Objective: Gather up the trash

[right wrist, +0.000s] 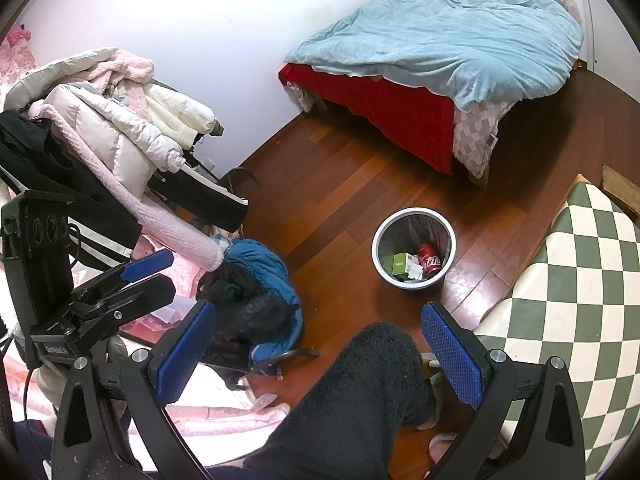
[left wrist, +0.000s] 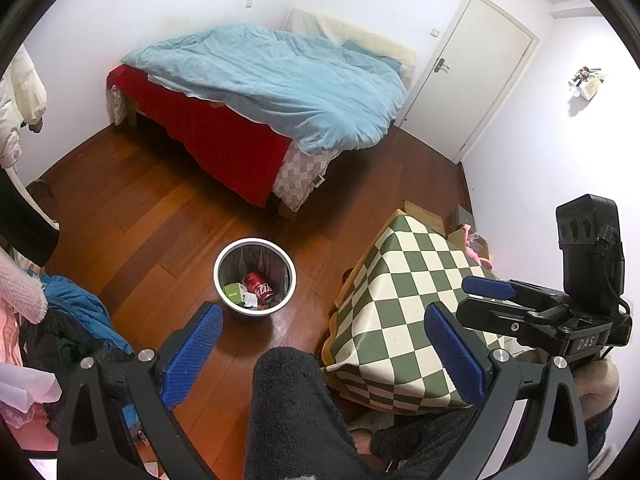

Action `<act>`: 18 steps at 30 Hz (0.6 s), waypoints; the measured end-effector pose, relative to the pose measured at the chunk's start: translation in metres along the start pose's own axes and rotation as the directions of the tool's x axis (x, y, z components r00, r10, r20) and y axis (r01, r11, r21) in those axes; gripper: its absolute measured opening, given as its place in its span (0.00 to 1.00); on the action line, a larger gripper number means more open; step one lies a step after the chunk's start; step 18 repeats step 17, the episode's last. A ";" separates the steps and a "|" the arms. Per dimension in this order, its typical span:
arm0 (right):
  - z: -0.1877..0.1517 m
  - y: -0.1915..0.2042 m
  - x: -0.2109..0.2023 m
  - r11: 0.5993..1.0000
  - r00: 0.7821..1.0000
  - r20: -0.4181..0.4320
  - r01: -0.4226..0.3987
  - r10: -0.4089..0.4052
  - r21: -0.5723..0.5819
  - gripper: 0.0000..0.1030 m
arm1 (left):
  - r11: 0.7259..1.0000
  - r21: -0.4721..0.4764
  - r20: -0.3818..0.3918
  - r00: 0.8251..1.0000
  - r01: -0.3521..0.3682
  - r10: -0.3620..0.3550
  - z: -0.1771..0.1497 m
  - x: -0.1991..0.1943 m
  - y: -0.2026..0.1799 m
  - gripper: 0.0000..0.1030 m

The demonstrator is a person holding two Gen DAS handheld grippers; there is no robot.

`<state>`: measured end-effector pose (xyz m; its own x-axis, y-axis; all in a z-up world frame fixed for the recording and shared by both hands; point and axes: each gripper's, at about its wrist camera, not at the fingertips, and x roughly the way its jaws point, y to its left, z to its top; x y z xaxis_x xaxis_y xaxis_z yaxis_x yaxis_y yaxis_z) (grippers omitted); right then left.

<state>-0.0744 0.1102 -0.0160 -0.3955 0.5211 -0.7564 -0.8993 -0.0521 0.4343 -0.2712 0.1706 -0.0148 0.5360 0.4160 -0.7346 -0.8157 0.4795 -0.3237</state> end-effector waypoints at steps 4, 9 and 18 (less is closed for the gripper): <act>0.000 0.000 0.000 1.000 1.000 -0.001 -0.001 0.001 0.002 1.00 | 1.000 0.000 0.000 1.000 0.000 0.000 0.000 -0.001 0.000 1.00; 0.000 0.000 0.000 1.000 1.000 -0.001 -0.001 0.001 -0.001 1.00 | 1.000 0.000 0.001 1.000 0.000 0.000 0.000 0.000 0.000 1.00; 0.001 0.001 0.001 1.000 1.000 0.000 0.000 0.000 0.000 1.00 | 1.000 -0.003 0.000 1.000 0.003 -0.003 0.001 -0.001 0.003 1.00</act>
